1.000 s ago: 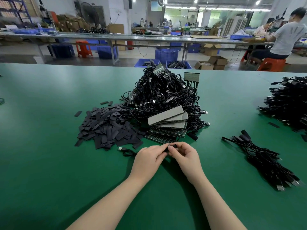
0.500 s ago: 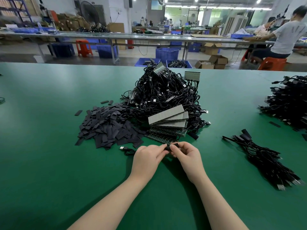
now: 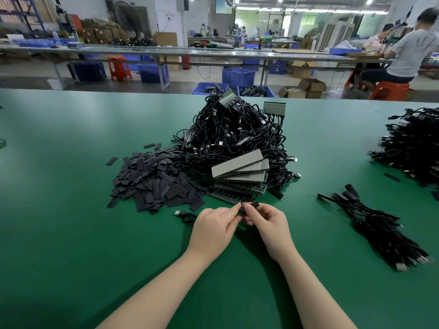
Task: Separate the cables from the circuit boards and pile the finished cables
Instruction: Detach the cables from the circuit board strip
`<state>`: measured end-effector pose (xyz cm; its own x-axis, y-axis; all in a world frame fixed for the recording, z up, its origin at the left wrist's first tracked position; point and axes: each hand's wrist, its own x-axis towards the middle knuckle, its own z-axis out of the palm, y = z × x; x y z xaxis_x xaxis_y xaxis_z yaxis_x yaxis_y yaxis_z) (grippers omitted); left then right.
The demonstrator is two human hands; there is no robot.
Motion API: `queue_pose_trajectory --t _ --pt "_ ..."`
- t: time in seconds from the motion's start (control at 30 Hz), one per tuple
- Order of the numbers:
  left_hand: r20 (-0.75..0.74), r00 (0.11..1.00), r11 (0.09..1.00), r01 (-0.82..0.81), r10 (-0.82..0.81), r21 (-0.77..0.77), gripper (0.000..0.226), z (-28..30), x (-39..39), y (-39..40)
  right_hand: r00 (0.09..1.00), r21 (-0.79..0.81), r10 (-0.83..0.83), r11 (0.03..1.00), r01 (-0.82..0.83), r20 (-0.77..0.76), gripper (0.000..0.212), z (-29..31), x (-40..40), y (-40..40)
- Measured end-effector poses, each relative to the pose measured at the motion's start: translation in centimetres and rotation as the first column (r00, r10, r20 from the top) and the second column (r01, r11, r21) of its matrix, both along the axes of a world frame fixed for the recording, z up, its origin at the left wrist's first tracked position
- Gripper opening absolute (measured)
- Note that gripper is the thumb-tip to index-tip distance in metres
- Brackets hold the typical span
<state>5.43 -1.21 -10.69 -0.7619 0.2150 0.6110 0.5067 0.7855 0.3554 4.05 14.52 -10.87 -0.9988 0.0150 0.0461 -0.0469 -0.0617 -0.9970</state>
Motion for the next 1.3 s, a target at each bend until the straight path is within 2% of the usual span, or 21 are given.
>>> queue_pose_trajectory --t 0.23,0.37,0.57,0.8,0.9,1.07,1.17,1.23,1.3 --pt "0.007 1.000 0.999 -0.004 0.005 -0.044 0.027 0.12 -0.03 -0.18 0.998 0.090 0.037 0.995 -0.033 -0.042 0.017 0.02 0.15 -0.21" --pt "-0.027 1.000 0.999 0.000 -0.001 -0.039 0.026 0.13 -0.04 -0.16 0.997 0.071 0.066 0.995 -0.063 -0.039 0.019 0.16 0.18 -0.17" --pt "0.041 0.994 0.989 -0.100 0.096 0.110 0.027 -0.08 -0.05 -0.37 0.998 0.046 0.058 0.997 -0.057 -0.025 0.010 0.19 0.33 -0.20" --pt "-0.033 0.998 0.998 -0.056 0.057 0.028 0.022 0.06 -0.14 -0.31 0.997 0.065 0.060 0.996 -0.057 -0.045 0.012 0.16 0.25 -0.27" --pt "-0.026 0.999 0.999 -0.033 0.033 -0.005 0.024 0.17 -0.05 -0.33 0.996 0.117 0.069 0.991 -0.062 -0.054 0.015 0.14 0.20 -0.25" --pt "0.026 0.999 0.999 -0.031 0.031 0.026 0.029 -0.07 -0.16 -0.32 0.996 0.126 0.076 0.990 -0.069 -0.051 0.014 0.09 0.25 -0.38" --pt "0.034 0.999 0.999 -0.034 0.033 0.039 0.031 -0.18 -0.22 -0.16 0.995 0.143 -0.002 0.990 0.016 -0.099 0.025 -0.03 0.38 -0.70" --pt "0.038 0.998 0.997 -0.055 0.053 0.060 0.030 -0.24 -0.25 -0.07 0.980 0.211 -0.093 0.969 0.129 -0.174 0.039 -0.25 0.64 -0.70" --pt "0.063 0.995 0.993 -0.084 0.079 0.078 0.031 -0.34 -0.35 -0.08 0.958 0.262 -0.136 0.944 0.203 -0.251 0.042 -0.66 0.91 -0.67"
